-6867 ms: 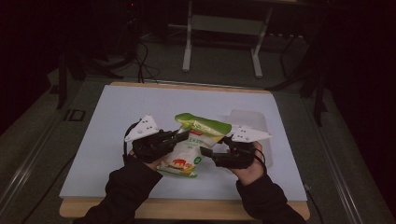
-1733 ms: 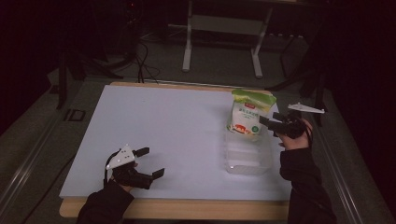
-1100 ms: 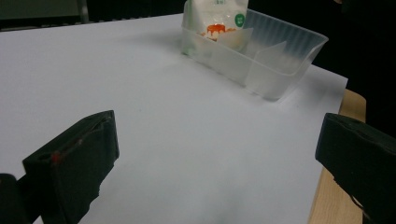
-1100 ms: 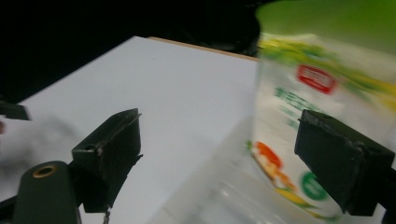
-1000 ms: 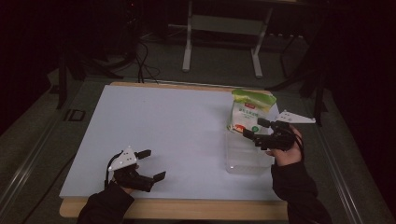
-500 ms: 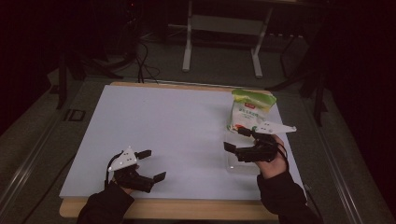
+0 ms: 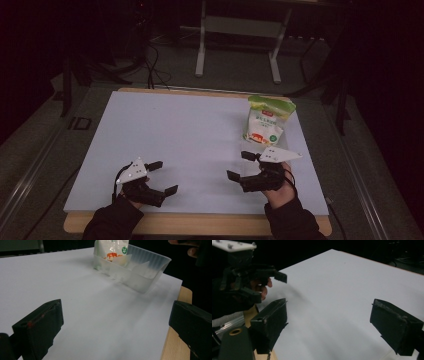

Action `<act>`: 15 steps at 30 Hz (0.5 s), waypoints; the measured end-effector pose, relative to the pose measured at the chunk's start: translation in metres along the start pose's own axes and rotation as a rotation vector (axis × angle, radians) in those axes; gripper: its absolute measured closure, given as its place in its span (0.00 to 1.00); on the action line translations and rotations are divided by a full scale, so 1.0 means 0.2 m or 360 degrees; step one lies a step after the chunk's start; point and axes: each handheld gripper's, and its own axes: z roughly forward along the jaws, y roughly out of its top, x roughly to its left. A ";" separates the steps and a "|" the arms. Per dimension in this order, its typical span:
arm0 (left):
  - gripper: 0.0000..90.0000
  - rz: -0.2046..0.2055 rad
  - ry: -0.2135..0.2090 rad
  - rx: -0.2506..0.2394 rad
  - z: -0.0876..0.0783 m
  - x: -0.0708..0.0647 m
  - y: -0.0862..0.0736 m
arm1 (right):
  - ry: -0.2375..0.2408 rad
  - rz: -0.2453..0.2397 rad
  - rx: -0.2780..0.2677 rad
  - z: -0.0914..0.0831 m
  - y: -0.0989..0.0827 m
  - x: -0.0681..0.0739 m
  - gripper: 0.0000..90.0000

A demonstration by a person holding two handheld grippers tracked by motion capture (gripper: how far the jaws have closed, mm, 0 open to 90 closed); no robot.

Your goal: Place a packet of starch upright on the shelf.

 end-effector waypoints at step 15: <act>0.00 0.0016 -0.0009 0.0006 -0.01 -0.01 0.00 | -0.0004 -0.0046 -0.0015 -0.04 -0.15 0.06 0.16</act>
